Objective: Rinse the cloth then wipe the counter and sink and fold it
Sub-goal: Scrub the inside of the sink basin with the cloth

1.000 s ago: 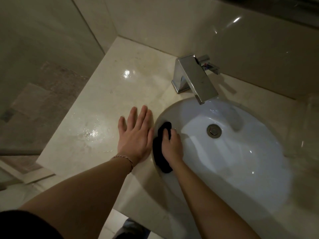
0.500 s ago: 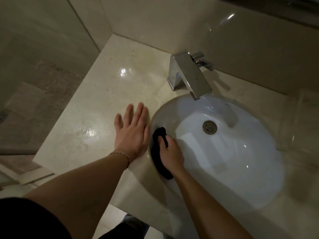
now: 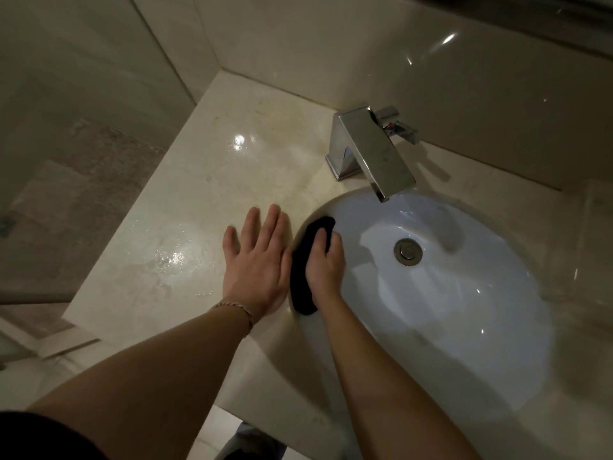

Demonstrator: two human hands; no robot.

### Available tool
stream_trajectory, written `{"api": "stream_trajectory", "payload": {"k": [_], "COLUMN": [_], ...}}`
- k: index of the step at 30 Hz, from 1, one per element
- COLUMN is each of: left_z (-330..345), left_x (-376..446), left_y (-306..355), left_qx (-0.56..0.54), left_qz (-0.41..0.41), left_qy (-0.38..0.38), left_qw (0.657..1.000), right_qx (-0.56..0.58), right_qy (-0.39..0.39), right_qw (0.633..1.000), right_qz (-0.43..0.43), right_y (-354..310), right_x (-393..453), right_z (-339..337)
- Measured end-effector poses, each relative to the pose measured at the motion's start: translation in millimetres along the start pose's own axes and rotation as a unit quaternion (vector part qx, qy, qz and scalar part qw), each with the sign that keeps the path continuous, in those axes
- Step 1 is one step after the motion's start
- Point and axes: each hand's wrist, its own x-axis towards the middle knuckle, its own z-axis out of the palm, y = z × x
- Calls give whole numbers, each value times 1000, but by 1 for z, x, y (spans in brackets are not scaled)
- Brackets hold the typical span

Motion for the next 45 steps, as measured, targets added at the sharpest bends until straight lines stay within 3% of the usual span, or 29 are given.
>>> {"api": "stream_trajectory", "payload": {"k": [5,11,15,22,25,29,33,41,45], "left_z": [-1,-1,-1,-3,-4,-3,-2,-3,-3], "left_x": [0,-1,0,-1,0,0,0,0,1], "left_y": [0,1,0,0,0,1,1,1,0], "left_qx": [4,6,9,17,11,11,18,6,4], "left_qz": [2,8,7,5,7,10,6,2,3], "left_qy": [-2,-3,-10,-16,-16,-12,-16,-18,-18], "left_qw": [1000,1000,1000,1000,1000,1000,1000,1000,1000], "right_qx": [-87,-260,-259,-141,-188,-302,-323,-141,-184], "right_qy": [-87,-198,-177,-103,-116,-178,-191,-141,-133], "right_qw": [992,944,947,984,974,935,925,980,973], "right_qz": [-32,-50,-66,-29,-40,-59,-56,-20,-39], "right_y": [19,42,38,9,21,41,41,11,19], "right_x": [-15,-38,-30,1,-13,-35,-42,-7,-20], "right_z": [-16,-59,-50,-22,-29,-56,-64,-23,-28]}}
